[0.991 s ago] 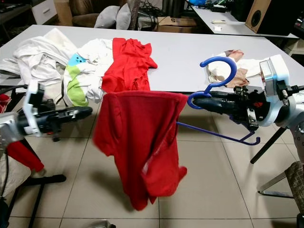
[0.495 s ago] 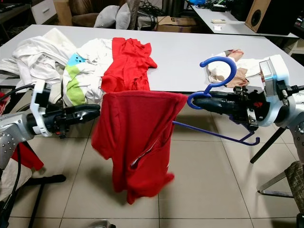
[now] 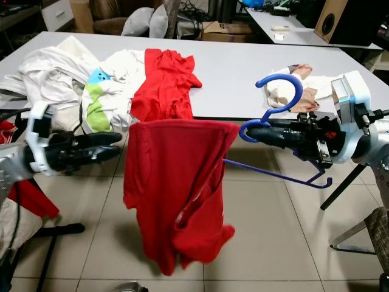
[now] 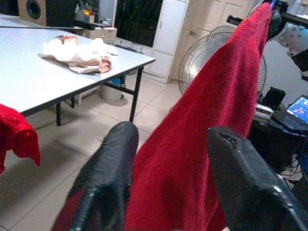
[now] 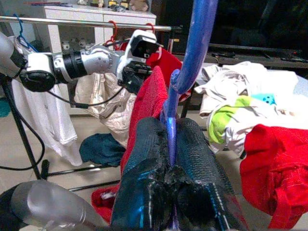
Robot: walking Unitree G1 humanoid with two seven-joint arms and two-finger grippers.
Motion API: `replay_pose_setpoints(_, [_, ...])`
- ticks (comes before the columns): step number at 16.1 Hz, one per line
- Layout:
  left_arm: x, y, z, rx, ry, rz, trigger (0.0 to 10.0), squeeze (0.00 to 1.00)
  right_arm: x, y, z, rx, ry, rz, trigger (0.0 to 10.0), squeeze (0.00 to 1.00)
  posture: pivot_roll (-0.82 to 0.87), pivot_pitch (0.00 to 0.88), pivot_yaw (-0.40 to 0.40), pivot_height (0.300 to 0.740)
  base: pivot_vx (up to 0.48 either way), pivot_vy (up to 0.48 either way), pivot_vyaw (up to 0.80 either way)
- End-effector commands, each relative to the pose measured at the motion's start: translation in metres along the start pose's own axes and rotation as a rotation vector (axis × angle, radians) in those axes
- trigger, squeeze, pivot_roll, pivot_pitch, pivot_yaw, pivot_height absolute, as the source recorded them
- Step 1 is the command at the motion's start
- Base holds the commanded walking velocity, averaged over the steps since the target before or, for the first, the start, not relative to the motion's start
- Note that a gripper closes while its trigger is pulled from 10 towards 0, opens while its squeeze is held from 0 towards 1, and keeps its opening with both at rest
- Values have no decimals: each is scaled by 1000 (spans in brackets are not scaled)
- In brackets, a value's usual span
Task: Hang hanger
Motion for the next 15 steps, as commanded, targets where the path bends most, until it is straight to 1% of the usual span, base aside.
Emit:
replay_pose_setpoints(1, [8, 1, 1, 30, 21, -12, 10000, 333, 4, 7, 13, -47, -21, 49, 10000, 0, -44, 0, -5, 740, 0, 0, 0])
replay_pose_setpoints(2, [17, -5, -2, 16, 20, -56, 10000, 0, 5, 7, 13, -46, -22, 52, 10000, 0, -47, 0, -1, 740, 0, 0, 0])
replay_pose_setpoints(3, [23, -11, 0, -26, -9, -94, 10000, 0, 5, 7, 13, -46, -23, 51, 10000, 0, -49, 0, 2, 740, 0, 0, 0])
replay_pose_setpoints(5, [31, -21, -4, -65, -6, -144, 10000, 0, 6, 7, 13, -44, -27, 48, 10000, 0, -51, 0, 4, 740, 0, 0, 0])
replay_pose_setpoints(6, [33, -24, -7, -67, -9, -161, 2549, 0, 6, 7, 12, -42, -28, 48, 10000, 0, -51, 0, 5, 740, 0, 0, 0])
replay_pose_setpoints(7, [35, -26, -7, -87, -20, -174, 667, 0, 6, 7, 11, -41, -27, 48, 10000, 0, -51, 0, 5, 740, 0, 0, 0])
replay_pose_setpoints(8, [37, -28, -6, -100, -25, -189, 0, 0, 7, 7, 12, -41, -28, 46, 10000, 0, -46, 0, 5, 740, 0, 0, 0])
replay_pose_setpoints(9, [37, -29, -5, -109, -28, -194, 0, 0, 7, 6, 12, -42, -28, 45, 10000, 0, -46, 0, 5, 740, 0, 0, 0])
replay_pose_setpoints(12, [32, -25, -3, -117, -38, -166, 0, 0, 7, 6, 12, -43, -30, 43, 10000, 0, -42, 0, 4, 740, 0, 0, 0])
replay_pose_setpoints(15, [32, -23, -1, -111, -51, -148, 0, 0, 8, 6, 12, -45, -33, 44, 10000, 0, -41, 0, 3, 740, 0, 0, 0])
Point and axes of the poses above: a point about 5 cm out from each wrist's last joint towards the gripper, its own x axis pointing out of the wrist towards the gripper, its own z axis along the axis of the wrist's last joint, y = z × x, the point moved 5 cm from there along x, pointing out of the wrist towards the gripper, and after that the axes turned 10 degrees about x, right-handed, at the moved point
